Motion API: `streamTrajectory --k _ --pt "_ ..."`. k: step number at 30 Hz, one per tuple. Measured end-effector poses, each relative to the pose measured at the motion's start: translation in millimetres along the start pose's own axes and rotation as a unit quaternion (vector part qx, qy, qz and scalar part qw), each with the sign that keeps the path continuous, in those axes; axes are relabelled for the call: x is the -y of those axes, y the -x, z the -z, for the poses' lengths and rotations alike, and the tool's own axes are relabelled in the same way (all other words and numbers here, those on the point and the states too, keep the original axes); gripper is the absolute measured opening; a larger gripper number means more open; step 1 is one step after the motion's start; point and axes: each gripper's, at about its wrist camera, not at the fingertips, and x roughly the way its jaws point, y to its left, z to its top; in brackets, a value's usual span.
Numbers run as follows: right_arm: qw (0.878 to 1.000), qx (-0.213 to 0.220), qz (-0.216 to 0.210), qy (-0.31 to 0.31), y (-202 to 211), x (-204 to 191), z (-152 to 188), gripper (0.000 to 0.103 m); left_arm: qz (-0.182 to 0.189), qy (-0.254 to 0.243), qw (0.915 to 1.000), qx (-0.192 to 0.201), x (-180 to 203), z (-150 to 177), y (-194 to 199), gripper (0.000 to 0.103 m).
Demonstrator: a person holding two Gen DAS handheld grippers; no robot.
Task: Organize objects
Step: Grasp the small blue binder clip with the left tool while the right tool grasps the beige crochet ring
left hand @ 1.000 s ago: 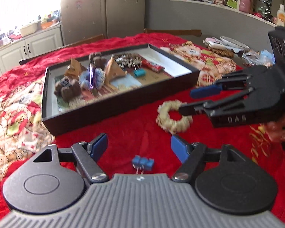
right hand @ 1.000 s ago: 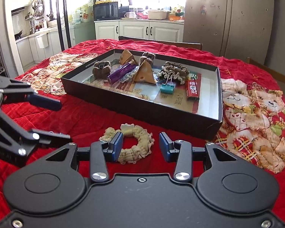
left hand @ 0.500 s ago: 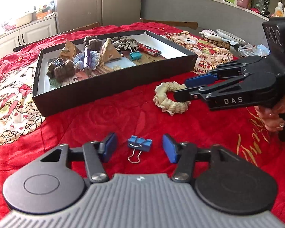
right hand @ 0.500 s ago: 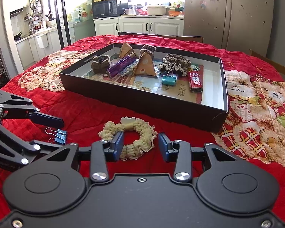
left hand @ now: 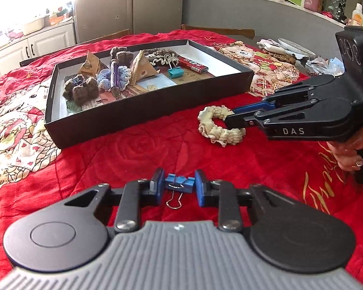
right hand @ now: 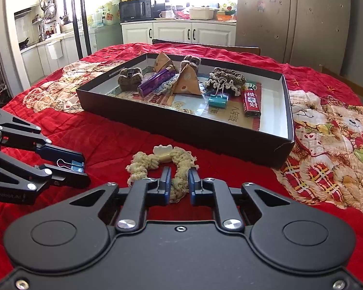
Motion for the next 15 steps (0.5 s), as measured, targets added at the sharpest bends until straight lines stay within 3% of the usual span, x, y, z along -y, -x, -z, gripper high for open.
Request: streamTrajectory --k 15 --pt "0.999 0.040 0.001 0.015 22.3 -0.1 -8.4 0.003 0.004 0.016 0.9997 0.020 -4.2 -16.6 11.5 0.030"
